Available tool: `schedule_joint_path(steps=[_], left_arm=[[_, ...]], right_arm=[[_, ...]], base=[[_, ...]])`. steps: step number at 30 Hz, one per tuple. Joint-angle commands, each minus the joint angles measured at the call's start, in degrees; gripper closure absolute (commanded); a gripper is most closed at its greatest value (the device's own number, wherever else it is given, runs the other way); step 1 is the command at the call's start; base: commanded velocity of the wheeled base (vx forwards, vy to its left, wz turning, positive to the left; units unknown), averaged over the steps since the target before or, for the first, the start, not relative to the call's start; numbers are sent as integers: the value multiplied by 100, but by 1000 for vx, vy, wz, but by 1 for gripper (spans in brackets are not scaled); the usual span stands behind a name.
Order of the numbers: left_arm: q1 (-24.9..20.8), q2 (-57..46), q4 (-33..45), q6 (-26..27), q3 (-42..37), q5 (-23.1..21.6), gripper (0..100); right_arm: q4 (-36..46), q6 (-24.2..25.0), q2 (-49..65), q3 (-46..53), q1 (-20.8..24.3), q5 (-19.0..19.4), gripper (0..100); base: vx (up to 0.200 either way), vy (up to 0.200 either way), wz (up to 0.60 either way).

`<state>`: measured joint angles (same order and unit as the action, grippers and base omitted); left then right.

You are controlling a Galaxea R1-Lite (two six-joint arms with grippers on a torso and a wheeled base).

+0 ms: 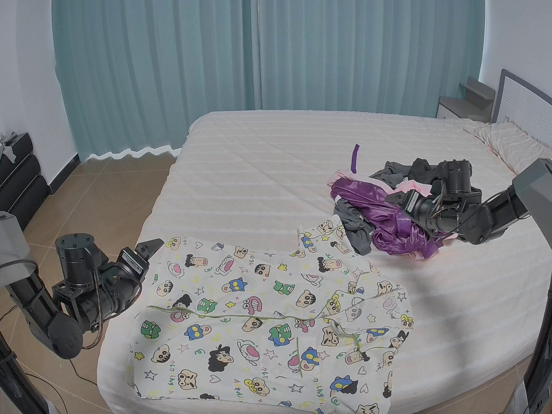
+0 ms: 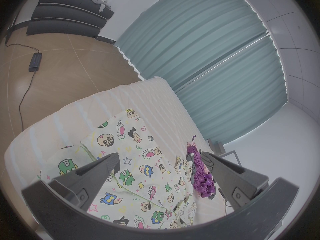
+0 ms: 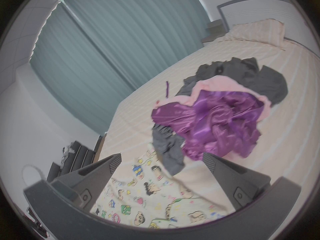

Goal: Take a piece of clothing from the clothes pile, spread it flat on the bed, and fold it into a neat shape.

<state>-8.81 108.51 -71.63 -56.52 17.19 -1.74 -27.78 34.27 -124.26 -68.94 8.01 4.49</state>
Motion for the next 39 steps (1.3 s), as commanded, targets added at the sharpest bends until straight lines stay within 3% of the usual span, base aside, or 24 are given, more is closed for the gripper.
schedule_joint_path(steps=[1,12,39], left_arm=[[55,-5,-26,27,-137,-19,0],[-6,12,-26,-211,-234,-28,0],[-77,21,-26,-246,-313,-37,0]], right_arm=[[-210,-17,-810,-313,781,44,0],[-157,-52,-2155,-1394,1080,-264,0],[45,-61,-3394,-3161,1141,-1011,0]], base=[[0,0,0],[0,0,0],[0,0,0]])
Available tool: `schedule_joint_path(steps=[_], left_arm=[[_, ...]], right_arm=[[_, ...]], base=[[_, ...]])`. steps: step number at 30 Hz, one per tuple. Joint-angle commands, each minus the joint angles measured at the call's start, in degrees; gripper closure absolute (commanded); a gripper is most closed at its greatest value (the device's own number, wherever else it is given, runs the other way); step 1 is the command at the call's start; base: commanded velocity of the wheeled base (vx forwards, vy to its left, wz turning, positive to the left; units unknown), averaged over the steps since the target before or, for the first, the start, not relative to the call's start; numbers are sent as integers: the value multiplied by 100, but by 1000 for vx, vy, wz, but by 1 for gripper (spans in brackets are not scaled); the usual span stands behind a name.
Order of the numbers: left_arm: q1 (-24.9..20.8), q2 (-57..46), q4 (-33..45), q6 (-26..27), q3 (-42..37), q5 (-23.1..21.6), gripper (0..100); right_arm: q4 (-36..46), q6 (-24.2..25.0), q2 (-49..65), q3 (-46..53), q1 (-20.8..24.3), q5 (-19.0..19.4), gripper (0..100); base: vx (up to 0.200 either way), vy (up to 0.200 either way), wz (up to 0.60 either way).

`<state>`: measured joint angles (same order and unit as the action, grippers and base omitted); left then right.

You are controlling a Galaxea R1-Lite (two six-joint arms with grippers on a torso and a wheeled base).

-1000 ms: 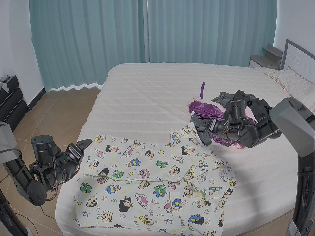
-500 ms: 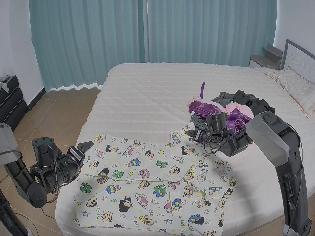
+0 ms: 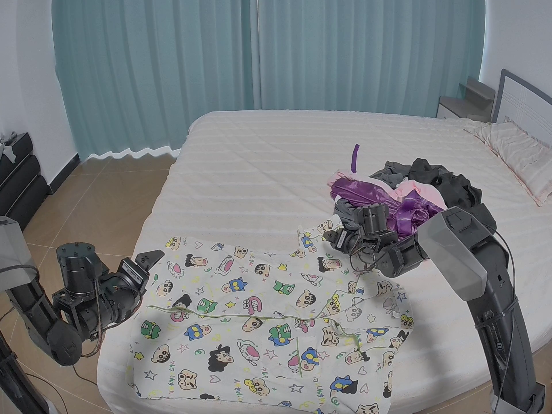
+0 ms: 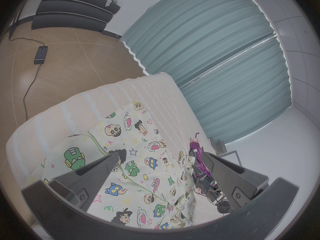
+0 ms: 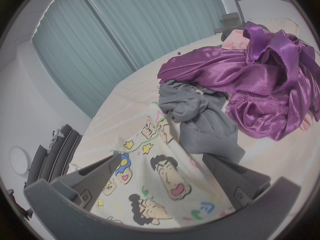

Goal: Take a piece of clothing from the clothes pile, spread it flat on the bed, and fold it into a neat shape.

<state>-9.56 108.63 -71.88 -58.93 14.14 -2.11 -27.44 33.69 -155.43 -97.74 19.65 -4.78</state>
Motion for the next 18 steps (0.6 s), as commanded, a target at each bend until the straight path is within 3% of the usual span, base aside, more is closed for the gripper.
schedule_joint_path(steps=[1,2,9,18], left_arm=[[-2,9,-2,-5,-8,0,0],[-2,9,-2,-5,-8,0,0],[-2,9,-2,-13,-8,0,0],[-2,-9,-2,-13,-8,0,0]], right_arm=[[19,-3,-312,-342,-23,-93,0],[81,6,-348,-403,-32,-93,100],[345,120,-506,-869,-102,-340,100],[318,252,-436,-1045,-436,-375,100]], base=[[0,0,0],[0,0,0],[0,0,0],[0,0,0]])
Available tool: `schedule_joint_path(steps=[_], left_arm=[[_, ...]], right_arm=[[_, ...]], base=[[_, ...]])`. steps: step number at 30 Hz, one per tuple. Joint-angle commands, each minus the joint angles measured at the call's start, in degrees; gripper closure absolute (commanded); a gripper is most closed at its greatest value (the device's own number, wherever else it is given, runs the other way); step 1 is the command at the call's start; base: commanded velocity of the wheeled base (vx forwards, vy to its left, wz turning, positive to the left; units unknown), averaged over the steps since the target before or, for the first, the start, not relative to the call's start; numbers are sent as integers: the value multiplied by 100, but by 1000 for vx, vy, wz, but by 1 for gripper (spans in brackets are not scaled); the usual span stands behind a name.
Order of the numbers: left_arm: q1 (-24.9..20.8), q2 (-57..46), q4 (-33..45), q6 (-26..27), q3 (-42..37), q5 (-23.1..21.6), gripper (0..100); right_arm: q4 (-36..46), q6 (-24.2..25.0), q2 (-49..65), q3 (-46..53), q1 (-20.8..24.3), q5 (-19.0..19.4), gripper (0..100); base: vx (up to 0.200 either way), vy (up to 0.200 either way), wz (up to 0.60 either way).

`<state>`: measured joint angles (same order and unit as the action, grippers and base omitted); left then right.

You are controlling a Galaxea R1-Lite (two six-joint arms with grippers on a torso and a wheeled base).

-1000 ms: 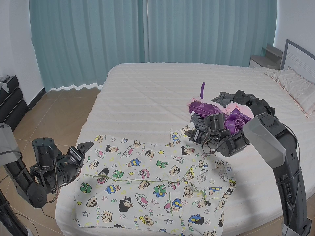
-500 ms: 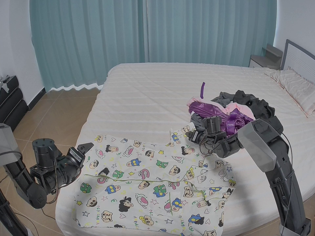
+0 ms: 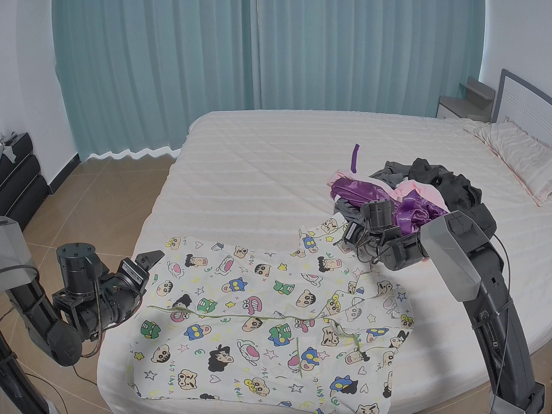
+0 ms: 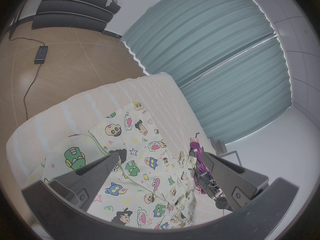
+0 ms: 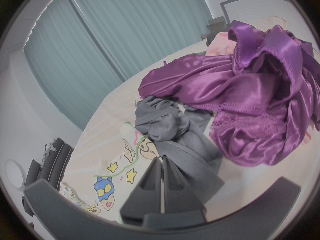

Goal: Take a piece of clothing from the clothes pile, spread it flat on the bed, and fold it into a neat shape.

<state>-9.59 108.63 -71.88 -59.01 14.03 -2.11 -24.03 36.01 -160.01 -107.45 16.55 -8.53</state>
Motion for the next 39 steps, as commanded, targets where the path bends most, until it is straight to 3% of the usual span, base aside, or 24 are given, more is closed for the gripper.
schedule_joint_path(steps=[1,19,20,30,35,39], left_arm=[[1,-9,-2,-5,3,0,0],[-7,-9,-2,-5,3,0,0],[-7,-9,-2,-5,3,0,0],[-25,-9,-2,-5,3,0,0],[-34,-26,-2,4,-50,-9,0],[-78,-114,-2,4,-85,-9,0]], right_arm=[[-41,46,32,-145,-179,1,100],[12,169,-91,-707,-363,-201,100],[12,178,-91,-714,-381,-245,0],[214,178,-74,-584,-469,-421,0],[153,178,814,673,-504,-342,0],[135,99,1798,2140,-469,-70,0]], base=[[0,0,0],[0,0,0],[0,0,0],[0,0,0],[0,0,0],[0,0,0]])
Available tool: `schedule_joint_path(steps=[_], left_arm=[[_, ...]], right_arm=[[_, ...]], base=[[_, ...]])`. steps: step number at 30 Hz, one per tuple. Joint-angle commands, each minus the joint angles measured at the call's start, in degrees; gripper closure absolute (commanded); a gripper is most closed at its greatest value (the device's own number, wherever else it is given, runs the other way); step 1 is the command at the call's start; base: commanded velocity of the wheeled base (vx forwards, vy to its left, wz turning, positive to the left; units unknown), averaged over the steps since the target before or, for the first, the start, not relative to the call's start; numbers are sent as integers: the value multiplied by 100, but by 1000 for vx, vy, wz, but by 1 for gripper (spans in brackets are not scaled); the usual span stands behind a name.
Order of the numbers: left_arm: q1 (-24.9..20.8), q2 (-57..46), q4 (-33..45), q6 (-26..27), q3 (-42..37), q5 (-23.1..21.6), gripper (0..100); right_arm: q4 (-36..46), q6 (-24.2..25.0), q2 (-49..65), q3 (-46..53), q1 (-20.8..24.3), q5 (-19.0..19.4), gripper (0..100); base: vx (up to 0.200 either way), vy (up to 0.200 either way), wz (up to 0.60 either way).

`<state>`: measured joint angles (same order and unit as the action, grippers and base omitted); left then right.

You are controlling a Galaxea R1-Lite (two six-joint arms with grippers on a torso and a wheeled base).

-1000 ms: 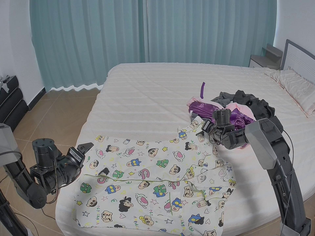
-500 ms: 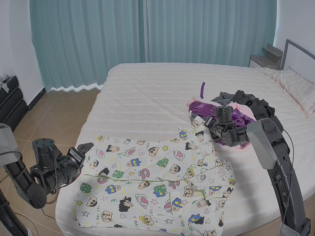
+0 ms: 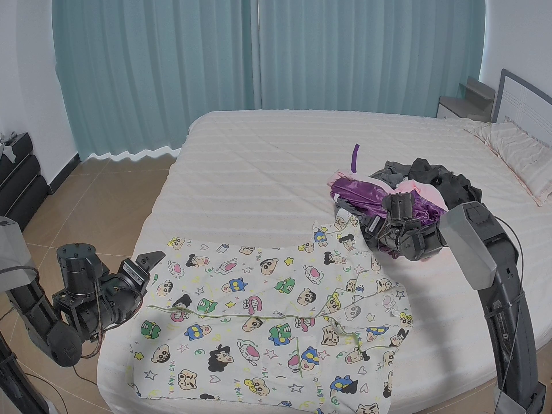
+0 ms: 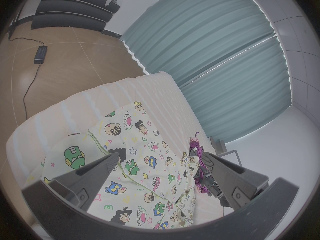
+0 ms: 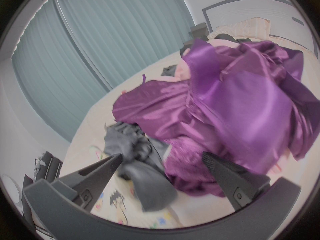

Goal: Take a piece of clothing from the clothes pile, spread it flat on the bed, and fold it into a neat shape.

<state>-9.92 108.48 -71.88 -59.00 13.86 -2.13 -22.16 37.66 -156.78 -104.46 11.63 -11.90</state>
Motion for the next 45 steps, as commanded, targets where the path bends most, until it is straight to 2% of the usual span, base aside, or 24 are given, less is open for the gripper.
schedule_joint_path(steps=[1,9,15,18,19,20,22,24,29,31,38,40,43,45], left_arm=[[-62,-143,-2,3,-112,-15,0],[-335,-477,-2,3,-481,-15,0],[-440,-803,-2,3,-973,-24,0],[-502,-846,-2,-6,-1166,-33,0],[-537,-864,-2,-6,-1351,-33,0],[-537,-890,33,-50,-1386,-24,0],[-537,-978,104,-498,-1386,-24,0],[-537,-1084,262,-621,-1386,-33,0],[-774,-1453,1237,-577,-1377,-200,0],[-783,-1418,1316,-560,-1368,-217,0],[-730,-302,1246,-252,-1245,-112,0],[-695,296,1009,-252,-1061,143,0],[-695,648,780,-252,-991,363,0],[-739,1245,235,-226,-964,635,0]], right_arm=[[-95,-83,1721,2184,32,311,0],[-1185,-65,3303,4654,76,416,0],[-1879,40,4209,6377,428,460,0],[-2117,110,4420,6781,577,460,0],[-2319,269,4622,7168,727,460,0],[-2380,339,4692,7282,788,460,0],[-2486,515,4833,7590,955,460,0],[-2512,576,4850,7722,1043,460,0],[-2521,866,4824,7915,1280,443,0],[-2521,954,4797,7915,1324,443,0],[-2521,980,4754,7880,1386,460,0],[-2530,980,4736,7871,1386,460,0],[-2547,972,4718,7871,1386,452,0],[-2679,980,4657,7889,1386,452,0]], base=[[0,0,0],[-150,0,0],[-200,0,0],[-200,0,0],[-200,0,0],[-200,0,0],[-200,0,0],[-200,0,0],[-200,0,0],[-100,0,0],[0,0,0],[0,0,0],[0,0,0],[0,0,0]])
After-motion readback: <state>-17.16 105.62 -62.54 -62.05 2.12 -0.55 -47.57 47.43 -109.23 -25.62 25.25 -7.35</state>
